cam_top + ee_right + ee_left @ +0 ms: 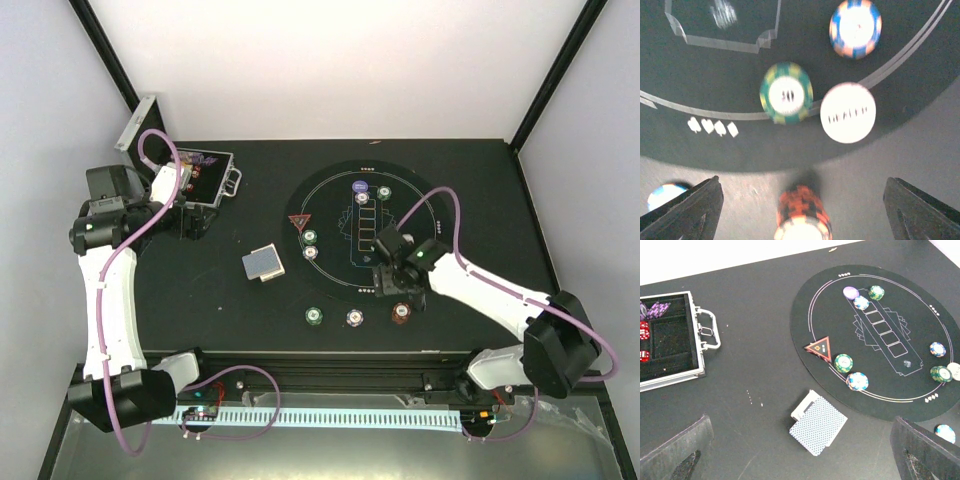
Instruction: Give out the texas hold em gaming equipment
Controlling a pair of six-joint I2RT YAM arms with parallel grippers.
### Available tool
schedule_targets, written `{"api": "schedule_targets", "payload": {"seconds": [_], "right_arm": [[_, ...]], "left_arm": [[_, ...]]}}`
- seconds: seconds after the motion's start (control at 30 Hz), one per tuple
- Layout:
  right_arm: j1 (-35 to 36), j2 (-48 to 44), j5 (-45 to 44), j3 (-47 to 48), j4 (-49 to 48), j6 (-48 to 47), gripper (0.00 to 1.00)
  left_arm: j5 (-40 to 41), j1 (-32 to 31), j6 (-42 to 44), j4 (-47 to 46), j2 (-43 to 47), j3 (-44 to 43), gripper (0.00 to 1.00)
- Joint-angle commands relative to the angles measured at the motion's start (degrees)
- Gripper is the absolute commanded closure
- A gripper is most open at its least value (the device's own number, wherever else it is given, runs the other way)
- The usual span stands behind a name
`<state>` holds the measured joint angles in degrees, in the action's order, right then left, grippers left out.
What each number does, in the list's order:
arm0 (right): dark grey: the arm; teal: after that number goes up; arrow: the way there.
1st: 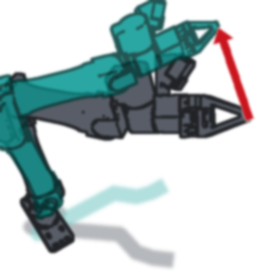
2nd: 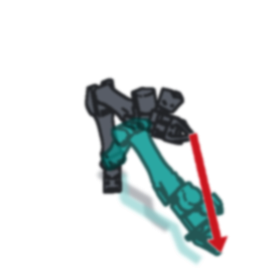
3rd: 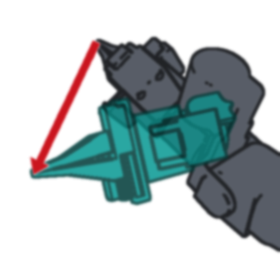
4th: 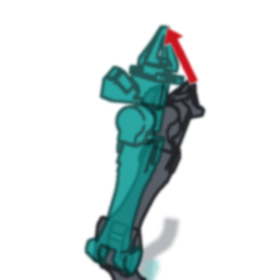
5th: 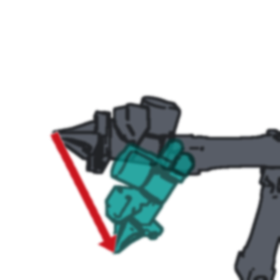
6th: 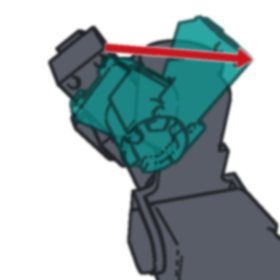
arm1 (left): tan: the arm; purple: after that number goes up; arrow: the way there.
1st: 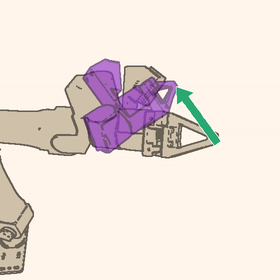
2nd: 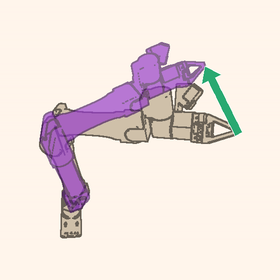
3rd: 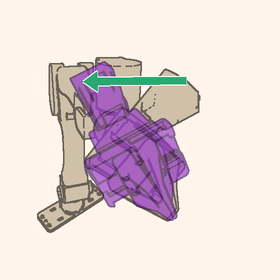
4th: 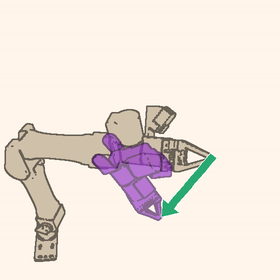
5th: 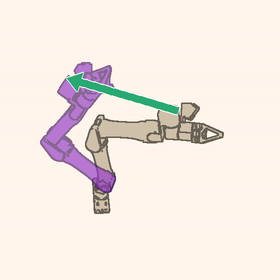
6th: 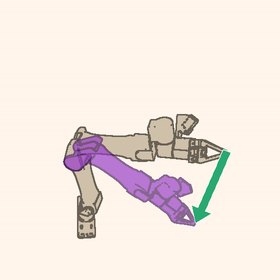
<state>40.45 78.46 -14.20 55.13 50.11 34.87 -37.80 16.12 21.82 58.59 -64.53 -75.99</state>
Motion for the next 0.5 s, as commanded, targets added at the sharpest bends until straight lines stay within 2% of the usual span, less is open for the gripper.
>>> {"api": "schedule_targets", "payload": {"seconds": [0.0, 0.23, 0.47], "right_arm": [[4.3, -2.9, 1.1, -5.6, 4.1, 7.1, 0.10], [7.4, -3.5, 2.6, -9.0, 3.7, 9.1, 0.12], [7.4, -2.5, 3.0, -10.4, 2.0, 8.8, 0.23]], "left_arm": [[-1.9, 0.3, -0.6, -0.5, 1.3, -0.3, 0.01], [-1.9, 0.4, -0.5, -0.5, 1.4, -0.3, 0.01], [-1.6, 0.4, -0.5, -0.6, 1.6, -0.2, 0.01]]}}
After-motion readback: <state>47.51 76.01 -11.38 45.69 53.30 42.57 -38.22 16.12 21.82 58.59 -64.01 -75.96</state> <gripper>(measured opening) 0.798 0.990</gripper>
